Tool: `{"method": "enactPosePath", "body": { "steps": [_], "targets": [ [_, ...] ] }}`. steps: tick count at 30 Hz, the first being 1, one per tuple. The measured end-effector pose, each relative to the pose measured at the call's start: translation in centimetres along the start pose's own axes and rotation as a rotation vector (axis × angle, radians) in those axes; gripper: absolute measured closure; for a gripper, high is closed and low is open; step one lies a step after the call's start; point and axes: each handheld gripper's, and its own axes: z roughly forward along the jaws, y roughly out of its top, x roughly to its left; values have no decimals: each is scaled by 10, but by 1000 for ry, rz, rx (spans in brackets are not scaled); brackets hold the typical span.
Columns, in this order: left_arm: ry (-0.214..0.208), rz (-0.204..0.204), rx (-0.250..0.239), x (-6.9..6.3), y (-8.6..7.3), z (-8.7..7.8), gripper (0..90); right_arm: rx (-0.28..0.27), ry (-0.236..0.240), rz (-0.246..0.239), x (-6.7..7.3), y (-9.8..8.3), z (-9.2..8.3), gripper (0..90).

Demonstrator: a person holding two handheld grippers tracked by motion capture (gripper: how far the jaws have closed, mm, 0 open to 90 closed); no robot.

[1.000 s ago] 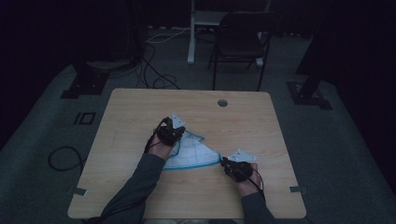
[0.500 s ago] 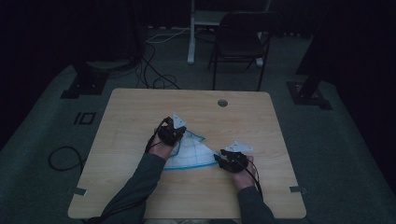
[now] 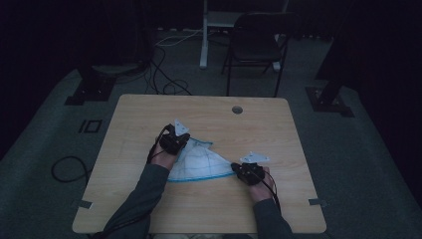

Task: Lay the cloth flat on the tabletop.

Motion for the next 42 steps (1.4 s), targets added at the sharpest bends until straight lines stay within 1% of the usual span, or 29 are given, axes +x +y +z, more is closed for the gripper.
{"method": "enactPosePath", "body": {
  "steps": [2,3,5,9,14,16,19,23,27,28,30,32,37,38,41,42],
  "targets": [
    [10,-17,1,6,-4,-2,900,-8,-14,3,-2,-1,-5,869],
    [10,-17,1,6,-4,-2,900,-8,-14,3,-2,-1,-5,869],
    [18,-30,6,10,-9,-3,900,-13,-25,14,-5,-3,-11,871],
    [24,-53,12,15,-18,-4,900,-22,-38,29,-7,-5,-19,872],
    [33,-84,21,21,-29,-4,900,-24,-53,18,-6,-6,-24,873],
    [42,-100,30,25,-34,-5,900,-23,-60,13,-6,-7,-26,875],
    [55,-122,38,30,-41,-6,900,-23,-62,16,-6,-8,-29,876],
    [67,-148,50,37,-50,-8,900,-37,-63,18,-5,-8,-37,878],
    [75,-168,64,43,-60,-9,900,-43,-64,19,-4,-10,-43,878],
    [75,-168,64,43,-60,-9,900,-43,-64,19,-4,-10,-43,878],
    [80,-182,77,45,-65,-9,900,-46,-65,18,-4,-10,-46,879],
    [81,-193,78,47,-67,-10,900,-49,-68,18,-4,-10,-49,879],
    [92,-203,89,49,-69,-10,900,-61,-65,20,-4,-10,-52,879],
    [95,-225,97,51,-71,-9,900,-58,-69,14,-2,-10,-52,879],
    [99,-232,104,52,-72,-9,900,-57,-73,18,-3,-10,-53,880],
    [104,-232,117,49,-72,-7,900,-55,-56,20,-3,-10,-54,880]
  ]
}}
